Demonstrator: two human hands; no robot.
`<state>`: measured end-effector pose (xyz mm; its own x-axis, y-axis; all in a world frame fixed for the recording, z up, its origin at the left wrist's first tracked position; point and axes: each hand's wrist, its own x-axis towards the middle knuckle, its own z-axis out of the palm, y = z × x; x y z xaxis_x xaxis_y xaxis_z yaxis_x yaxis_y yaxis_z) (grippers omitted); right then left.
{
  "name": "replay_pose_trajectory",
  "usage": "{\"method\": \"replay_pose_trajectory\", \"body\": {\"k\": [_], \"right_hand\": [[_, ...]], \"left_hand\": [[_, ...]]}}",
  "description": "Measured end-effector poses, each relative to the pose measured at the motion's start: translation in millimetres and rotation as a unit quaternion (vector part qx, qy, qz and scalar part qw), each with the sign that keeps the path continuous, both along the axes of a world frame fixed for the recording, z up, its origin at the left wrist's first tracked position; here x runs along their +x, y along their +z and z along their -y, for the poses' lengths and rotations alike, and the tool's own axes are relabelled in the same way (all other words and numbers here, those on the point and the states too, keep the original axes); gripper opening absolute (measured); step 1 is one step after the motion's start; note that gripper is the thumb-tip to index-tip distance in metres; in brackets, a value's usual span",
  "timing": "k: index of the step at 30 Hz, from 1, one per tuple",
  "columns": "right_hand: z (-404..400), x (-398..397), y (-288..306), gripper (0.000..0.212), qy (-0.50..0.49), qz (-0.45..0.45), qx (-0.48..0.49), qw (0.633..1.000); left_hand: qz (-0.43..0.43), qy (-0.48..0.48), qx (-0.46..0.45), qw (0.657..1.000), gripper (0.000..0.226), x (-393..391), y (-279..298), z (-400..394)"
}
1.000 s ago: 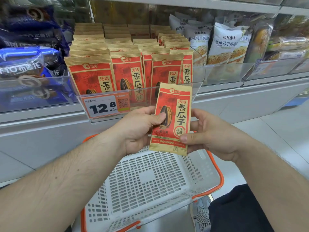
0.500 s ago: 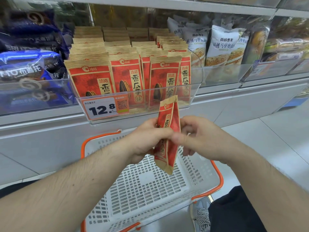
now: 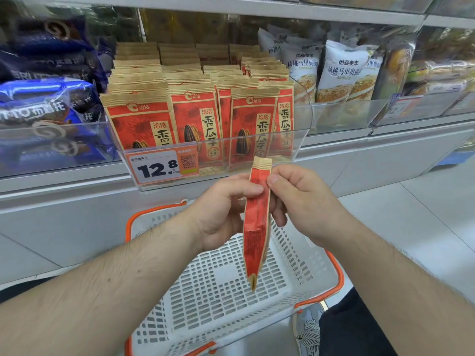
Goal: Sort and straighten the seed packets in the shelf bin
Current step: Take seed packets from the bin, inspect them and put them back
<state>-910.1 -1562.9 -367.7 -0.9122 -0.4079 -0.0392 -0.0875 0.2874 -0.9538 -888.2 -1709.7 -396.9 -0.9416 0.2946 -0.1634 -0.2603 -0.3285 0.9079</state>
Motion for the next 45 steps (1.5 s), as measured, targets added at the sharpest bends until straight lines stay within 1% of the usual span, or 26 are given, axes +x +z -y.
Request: {"method": "replay_pose_trajectory", "body": {"k": [6,10,13,16,18,22,25,27,30,38,45], "right_hand": [[-1,-1,0,0.033,0.011,-0.003,0.0,1.0],[-2,-3,-1,0.031,0.01,-0.011,0.013,1.0],[-4,-4,-2,0.031,0.01,-0.014,0.023,1.0],[-6,-4,-4,0.032,0.006,-0.011,0.038,0.999],[-9,-2,-4,0.032,0.015,0.001,0.058,0.998],[-19,-1,3,0.032,0.098,0.06,0.136,0.984],[-24,2,8,0.027,0.183,0.078,0.239,0.95],[-25,3,9,0.022,0.214,0.082,0.265,0.937],[-26,2,9,0.017,0.227,0.076,0.268,0.933],[-31,-3,3,0.018,0.255,0.065,0.245,0.933],[-34,-5,1,0.016,0.255,0.092,0.207,0.94]], "left_hand": [[0.011,-0.01,0.033,0.999,0.02,0,0,-2],[0.014,-0.008,0.026,1.0,0.02,-1,0,-3],[0.029,0.003,-0.017,0.999,0.018,1,3,-5],[0.059,0.041,-0.074,0.995,0.02,4,6,-6],[0.078,0.063,-0.091,0.991,0.018,5,8,-8],[0.138,0.123,-0.06,0.981,0.024,4,5,-10],[0.171,0.155,-0.032,0.972,0.024,3,3,-10],[0.183,0.167,-0.028,0.968,0.023,3,3,-9],[0.194,0.169,-0.025,0.966,0.02,3,3,-8],[0.203,0.167,-0.01,0.965,0.018,2,2,-10],[0.193,0.164,-0.002,0.967,0.02,2,3,-10]]}}
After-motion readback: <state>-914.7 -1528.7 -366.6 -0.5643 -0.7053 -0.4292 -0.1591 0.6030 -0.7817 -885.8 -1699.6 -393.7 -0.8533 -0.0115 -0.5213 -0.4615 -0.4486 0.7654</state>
